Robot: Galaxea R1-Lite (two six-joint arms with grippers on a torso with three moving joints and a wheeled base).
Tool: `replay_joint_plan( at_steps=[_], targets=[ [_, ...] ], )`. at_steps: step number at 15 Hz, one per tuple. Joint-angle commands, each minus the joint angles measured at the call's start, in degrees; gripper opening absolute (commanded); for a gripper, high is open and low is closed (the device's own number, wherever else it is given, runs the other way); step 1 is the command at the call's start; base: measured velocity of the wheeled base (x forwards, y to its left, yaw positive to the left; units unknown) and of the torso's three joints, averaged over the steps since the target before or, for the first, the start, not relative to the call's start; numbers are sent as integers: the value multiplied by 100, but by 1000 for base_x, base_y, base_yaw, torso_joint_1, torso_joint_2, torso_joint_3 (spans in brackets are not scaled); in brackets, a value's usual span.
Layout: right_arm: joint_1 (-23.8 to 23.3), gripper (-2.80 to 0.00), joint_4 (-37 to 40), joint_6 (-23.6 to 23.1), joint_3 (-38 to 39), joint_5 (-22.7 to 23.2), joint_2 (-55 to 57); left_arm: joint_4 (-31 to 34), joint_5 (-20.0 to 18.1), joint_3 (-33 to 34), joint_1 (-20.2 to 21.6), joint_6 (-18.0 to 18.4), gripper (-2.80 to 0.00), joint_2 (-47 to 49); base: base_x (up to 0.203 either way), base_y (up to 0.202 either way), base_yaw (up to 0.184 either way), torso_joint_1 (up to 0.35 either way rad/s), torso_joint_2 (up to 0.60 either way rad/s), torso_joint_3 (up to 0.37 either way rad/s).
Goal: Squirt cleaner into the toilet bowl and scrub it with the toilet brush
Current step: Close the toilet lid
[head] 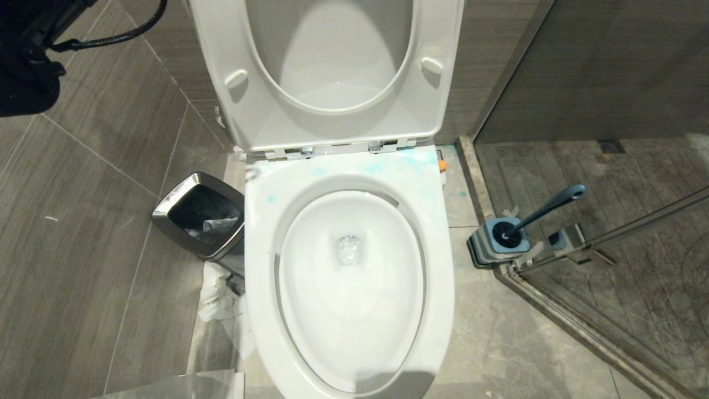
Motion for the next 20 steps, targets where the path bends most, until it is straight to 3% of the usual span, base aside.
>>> replay_joint_plan(
  at_steps=[1, 5, 9, 12, 14, 18, 20],
  targets=[
    [2, -280, -4, 1, 1, -2, 5, -1, -11, 8, -104, 100, -280, 112, 0, 0, 0, 0, 0, 0],
    [2, -280, -4, 1, 1, 0, 5, -1, 189, 3, -86, 269, -280, 212, 0, 0, 0, 0, 0, 0],
    [2, -280, -4, 1, 1, -2, 5, 17, 1046, 11, -69, 251, -280, 222, 0, 0, 0, 0, 0, 0],
    [2, -280, -4, 1, 1, -2, 5, 79, 1027, 11, -95, 278, -280, 231, 0, 0, 0, 0, 0, 0],
    [2, -280, -4, 1, 8, -2, 5, 99, 801, 11, -97, 203, -280, 223, 0, 0, 0, 0, 0, 0],
    [2, -280, -4, 1, 1, -2, 5, 226, -502, 116, -95, -85, -280, 182, 0, 0, 0, 0, 0, 0],
    [2, -280, -4, 1, 1, -2, 5, 228, -931, 186, -92, -468, -280, 113, 0, 0, 0, 0, 0, 0]
  ],
)
